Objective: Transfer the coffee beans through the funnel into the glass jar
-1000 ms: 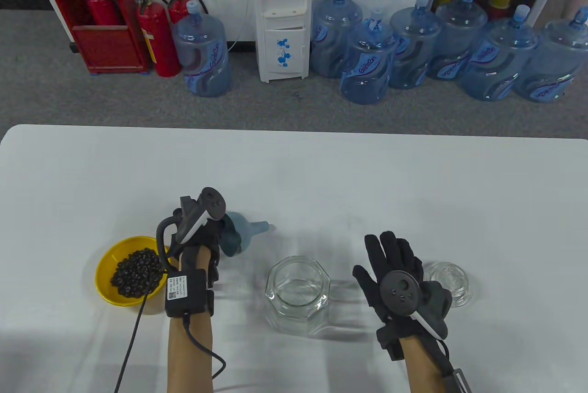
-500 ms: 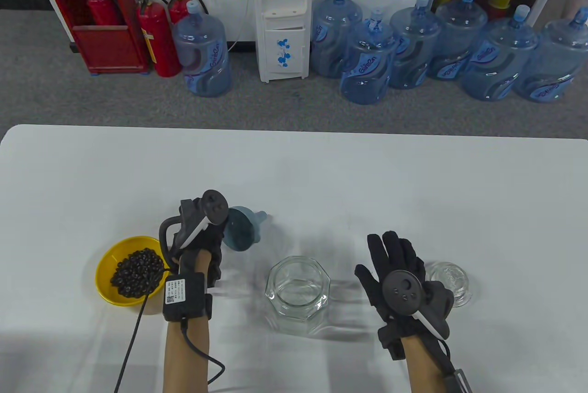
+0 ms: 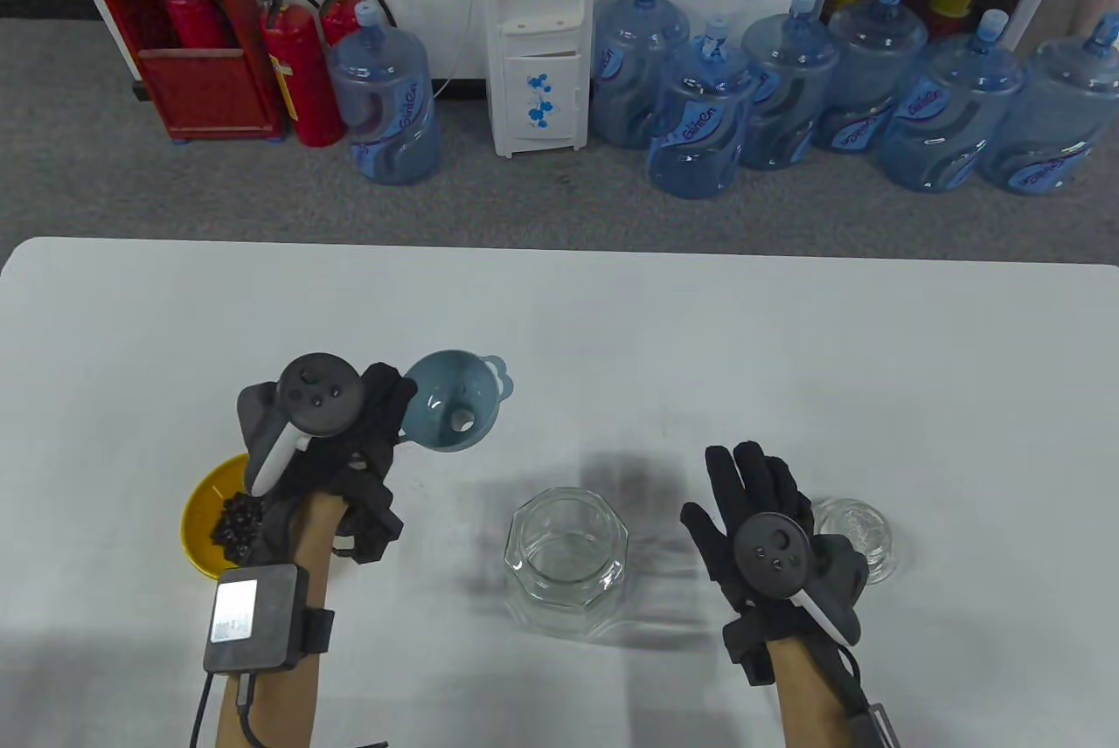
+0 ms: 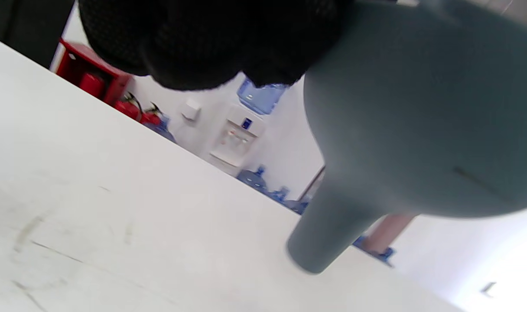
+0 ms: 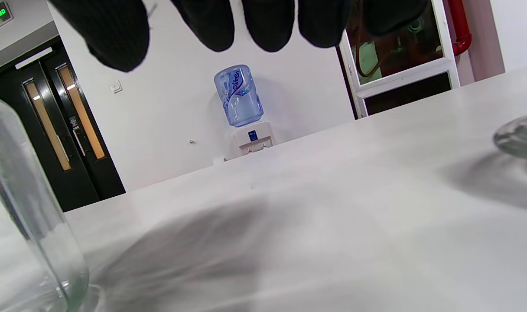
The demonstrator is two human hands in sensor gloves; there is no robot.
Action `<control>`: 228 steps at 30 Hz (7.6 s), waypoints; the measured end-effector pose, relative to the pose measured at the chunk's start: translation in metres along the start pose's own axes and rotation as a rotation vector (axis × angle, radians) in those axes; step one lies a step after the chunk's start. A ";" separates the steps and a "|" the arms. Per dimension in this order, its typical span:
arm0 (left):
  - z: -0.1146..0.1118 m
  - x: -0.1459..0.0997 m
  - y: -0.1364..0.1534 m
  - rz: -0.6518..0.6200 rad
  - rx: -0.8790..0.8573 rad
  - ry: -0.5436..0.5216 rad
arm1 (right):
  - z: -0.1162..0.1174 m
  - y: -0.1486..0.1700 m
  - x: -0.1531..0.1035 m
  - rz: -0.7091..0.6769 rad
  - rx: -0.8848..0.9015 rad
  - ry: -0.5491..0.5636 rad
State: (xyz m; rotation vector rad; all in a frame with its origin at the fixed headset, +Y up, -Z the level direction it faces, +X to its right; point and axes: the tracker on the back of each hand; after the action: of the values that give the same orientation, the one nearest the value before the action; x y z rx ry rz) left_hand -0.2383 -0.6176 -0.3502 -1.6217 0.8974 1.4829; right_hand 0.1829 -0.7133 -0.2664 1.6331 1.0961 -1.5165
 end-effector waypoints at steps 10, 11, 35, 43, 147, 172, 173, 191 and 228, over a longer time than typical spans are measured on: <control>0.000 -0.032 -0.068 -0.281 -0.155 0.158 | 0.000 0.001 0.000 0.005 0.014 -0.006; -0.007 -0.033 -0.074 -0.306 -0.132 0.204 | 0.000 0.001 0.000 0.004 0.015 -0.006; -0.075 -0.028 -0.076 -0.265 0.036 0.302 | 0.001 0.001 0.000 0.002 0.008 -0.015; -0.077 -0.028 -0.067 -0.230 0.005 0.341 | 0.001 0.002 0.000 0.007 0.006 -0.014; -0.003 -0.040 -0.072 -0.015 -0.077 0.074 | -0.001 0.011 0.000 0.043 0.034 -0.014; -0.014 -0.034 -0.089 -0.100 -0.033 0.007 | -0.002 0.013 -0.001 0.044 0.045 -0.008; -0.014 -0.034 -0.088 -0.101 -0.033 0.002 | -0.002 0.014 -0.001 0.044 0.045 -0.008; -0.013 -0.036 -0.085 -0.099 -0.028 -0.011 | -0.003 0.013 -0.001 0.045 0.044 -0.011; -0.015 -0.041 -0.087 -0.138 0.003 -0.041 | -0.003 0.013 -0.001 0.048 0.046 -0.011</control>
State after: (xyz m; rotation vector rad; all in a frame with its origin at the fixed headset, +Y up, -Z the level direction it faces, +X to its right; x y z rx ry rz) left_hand -0.1580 -0.5887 -0.3028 -1.6121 0.7489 1.4137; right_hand 0.1960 -0.7163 -0.2659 1.6682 1.0157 -1.5279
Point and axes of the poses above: the tracker on the back of each hand, its own y axis roughly to the little-finger side, its own x axis roughly from the wrist to the fingertips, z = x × y, and after that the axes turned 6 degrees about x, right-handed
